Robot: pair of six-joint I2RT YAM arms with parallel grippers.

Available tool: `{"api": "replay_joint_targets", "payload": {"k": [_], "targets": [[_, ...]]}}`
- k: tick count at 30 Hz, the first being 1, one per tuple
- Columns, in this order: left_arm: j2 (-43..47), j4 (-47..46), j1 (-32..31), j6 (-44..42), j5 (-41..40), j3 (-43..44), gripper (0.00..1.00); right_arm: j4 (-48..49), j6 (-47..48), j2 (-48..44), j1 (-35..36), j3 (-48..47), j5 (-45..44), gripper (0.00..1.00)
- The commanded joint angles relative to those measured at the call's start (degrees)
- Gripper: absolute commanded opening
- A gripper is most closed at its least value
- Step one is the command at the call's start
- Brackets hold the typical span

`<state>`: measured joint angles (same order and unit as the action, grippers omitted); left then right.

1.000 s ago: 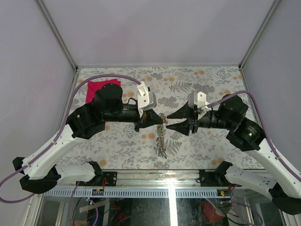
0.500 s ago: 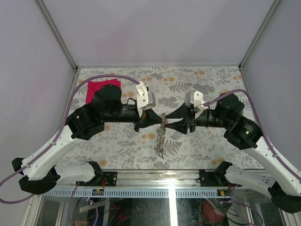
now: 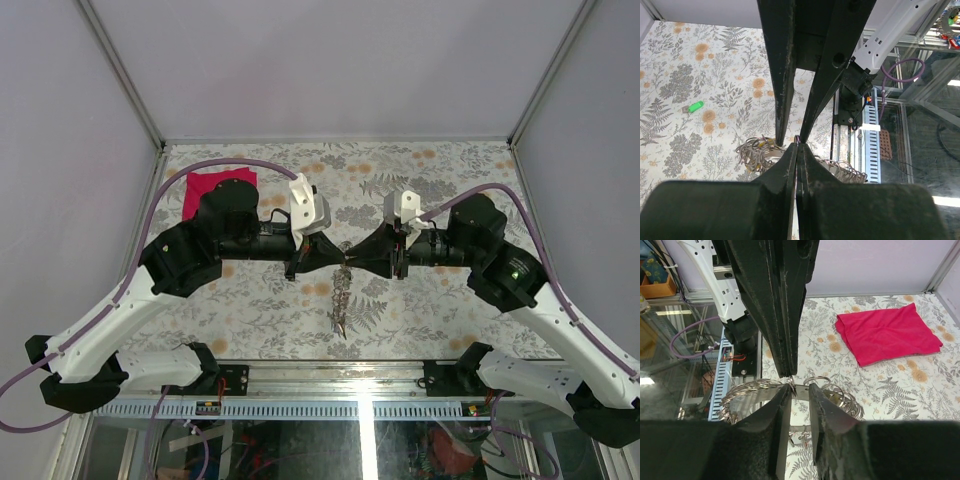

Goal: Put the keys on the keyring

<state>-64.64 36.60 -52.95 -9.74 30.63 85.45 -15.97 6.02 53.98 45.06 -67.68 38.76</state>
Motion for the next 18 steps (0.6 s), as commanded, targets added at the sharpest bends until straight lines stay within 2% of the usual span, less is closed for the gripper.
{"api": "replay_joint_targets", "payload": {"k": [1, 4, 8, 13, 16, 18], "targets": [[0.84, -3.74, -0.18, -0.06, 1.23, 0.71, 0.0, 3.15, 0.19, 0.41, 0.29, -2.7, 1.57, 0.21], [0.97, -3.73, -0.15, -0.11, 1.15, 0.76, 0.0, 2.71, 0.39, 0.6, 0.29, -2.89, 1.6, 0.02], [2.11, -5.46, -0.15, 0.18, 1.15, -0.19, 0.0, 3.89, -0.58, 0.06, 0.29, -2.32, 1.49, 0.0], [5.26, -12.84, -0.16, 4.99, 1.08, -4.67, 0.01, 10.82, -3.73, -2.47, 0.29, 0.99, 1.78, 0.0], [6.39, -16.17, -0.14, 6.39, 2.86, -6.47, 0.15, 15.56, -6.65, -3.97, 0.29, 2.97, 2.76, 0.0], [7.6, -19.52, -0.14, 7.57, 3.17, -8.62, 0.28, 18.86, -8.46, -4.97, 0.27, 4.33, 3.22, 0.0]]}}
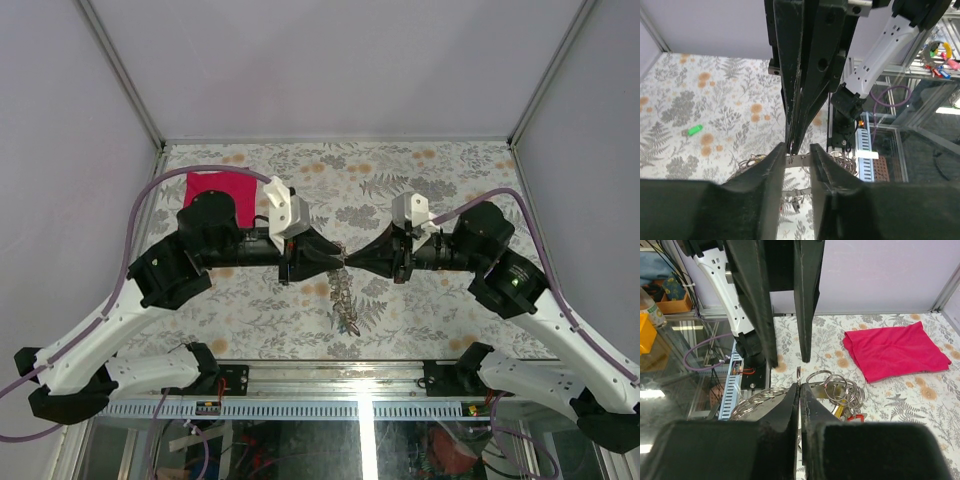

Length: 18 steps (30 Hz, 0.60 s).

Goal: Put the keys on the keyring

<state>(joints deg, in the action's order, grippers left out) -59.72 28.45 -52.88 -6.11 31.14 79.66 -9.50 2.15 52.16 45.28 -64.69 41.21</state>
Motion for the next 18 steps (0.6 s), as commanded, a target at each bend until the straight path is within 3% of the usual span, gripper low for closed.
{"api": "replay_joint_targets", "payload": {"k": [1, 6, 9, 18], "targets": [[3.51, -13.36, -0.27, 4.57, 2.61, -3.98, 0.33, 14.0, -5.55, -3.54, 0.06, 2.0, 1.06, 0.0], [6.81, -19.65, -0.24, 6.08, 2.11, -8.04, 0.41, 21.24, -9.97, -5.3, 0.04, 4.95, 1.03, 0.0], [8.55, -24.9, -0.21, 7.28, 2.29, -10.82, 0.42, 31.3, -16.04, -6.91, 0.05, 8.39, -0.14, 0.0], [7.87, -26.82, -0.27, 8.08, 3.8, -11.08, 0.42, 43.82, -23.21, -7.5, 0.07, 12.29, -0.08, 0.0]]}}
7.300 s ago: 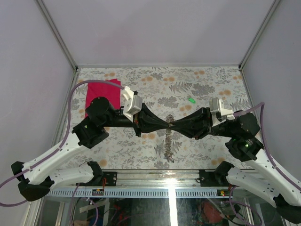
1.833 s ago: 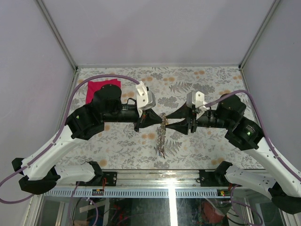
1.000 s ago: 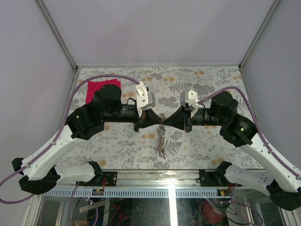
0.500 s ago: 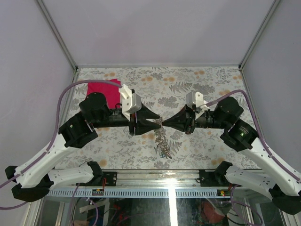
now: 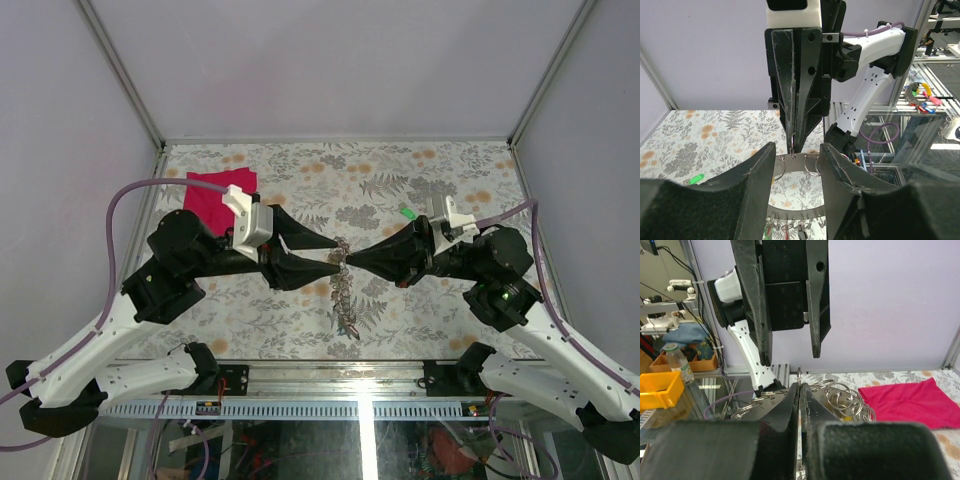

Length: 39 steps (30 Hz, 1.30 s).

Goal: Put the keys on the keyring

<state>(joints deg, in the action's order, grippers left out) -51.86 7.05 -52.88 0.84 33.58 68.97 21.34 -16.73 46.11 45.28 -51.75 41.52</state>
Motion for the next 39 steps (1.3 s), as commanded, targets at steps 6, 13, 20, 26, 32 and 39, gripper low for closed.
{"api": "replay_joint_targets", "payload": {"k": [6, 13, 20, 26, 32, 39], "targets": [[-0.72, -6.12, -0.23, 1.51, 1.99, -0.22, 0.4, 13.87, -4.69, -1.07, 0.07, -1.07, 0.77, 0.0], [-1.6, -7.34, -0.21, 2.26, 2.62, -0.09, 0.35, 13.78, -4.68, -0.49, 0.07, -1.75, 2.27, 0.0], [-2.5, -7.99, -0.21, 2.5, 3.01, 0.26, 0.3, 13.24, -4.16, -0.56, 0.07, -1.76, 2.44, 0.0], [-2.93, -7.51, -0.2, 2.51, 3.2, 0.27, 0.26, 12.93, -3.97, -0.61, 0.07, -2.13, 2.43, 0.0], [-3.42, -5.68, -0.21, 1.95, 3.11, 1.01, 0.01, 12.7, -3.83, -0.67, 0.07, -2.31, 2.6, 0.0], [-4.15, -2.73, -0.2, 1.61, 2.56, 2.63, 0.0, 10.02, -2.16, -1.09, 0.07, -2.91, 2.71, 0.0]]}}
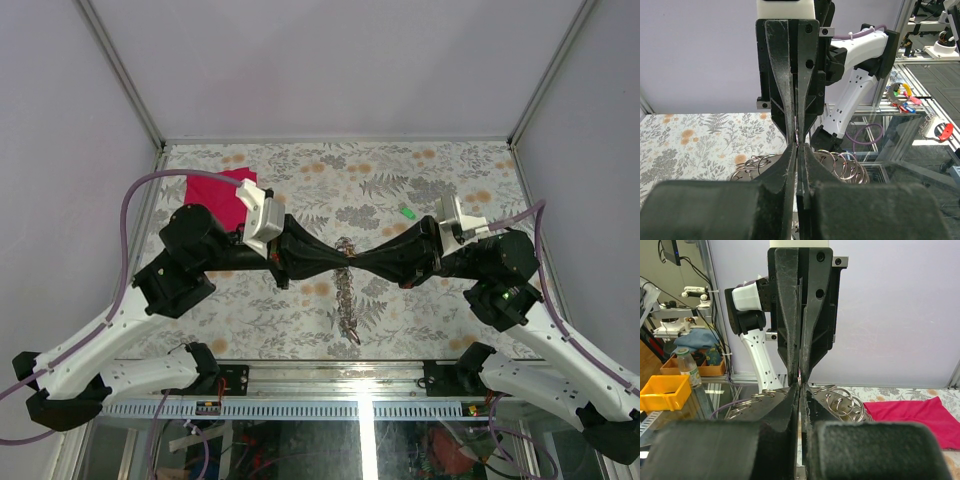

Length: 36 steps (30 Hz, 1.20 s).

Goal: Put the keys on the keyring

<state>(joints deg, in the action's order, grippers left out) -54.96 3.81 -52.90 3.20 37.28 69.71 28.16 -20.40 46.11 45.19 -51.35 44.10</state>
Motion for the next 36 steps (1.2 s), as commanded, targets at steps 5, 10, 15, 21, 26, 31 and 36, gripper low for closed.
{"api": "replay_joint_targets", "payload": {"k": [5, 10, 15, 21, 26, 31, 36], "targets": [[-0.37, -1.2, -0.19, 0.94, -1.12, 0.99, 0.0, -3.44, 5.22, -2.68, 0.16, -4.82, -0.81, 0.2], [-1.74, 5.75, -0.18, 0.69, -4.48, 4.8, 0.0, -11.31, 9.47, -4.88, 0.16, -6.45, -3.13, 0.39], [-0.4, 6.33, -0.25, -0.44, -9.01, 3.38, 0.0, -20.53, 13.55, -8.67, 0.16, -7.06, -9.91, 0.44], [-0.92, 10.33, 0.3, -4.01, -12.37, 4.17, 0.0, -27.91, 14.65, -12.2, 0.12, -5.42, -22.81, 0.44], [1.21, 8.08, 0.35, -11.58, -13.57, 0.6, 0.0, -28.3, 14.68, -14.83, 0.16, -1.98, -30.88, 0.44], [2.81, 6.05, 0.3, -19.32, -14.48, -1.48, 0.0, -34.48, 15.43, -13.42, 0.16, -3.21, -38.5, 0.44], [2.65, 5.8, 0.34, -22.29, -16.59, -2.7, 0.0, -46.15, 14.59, -6.33, 0.16, -8.47, -45.28, 0.44]]}}
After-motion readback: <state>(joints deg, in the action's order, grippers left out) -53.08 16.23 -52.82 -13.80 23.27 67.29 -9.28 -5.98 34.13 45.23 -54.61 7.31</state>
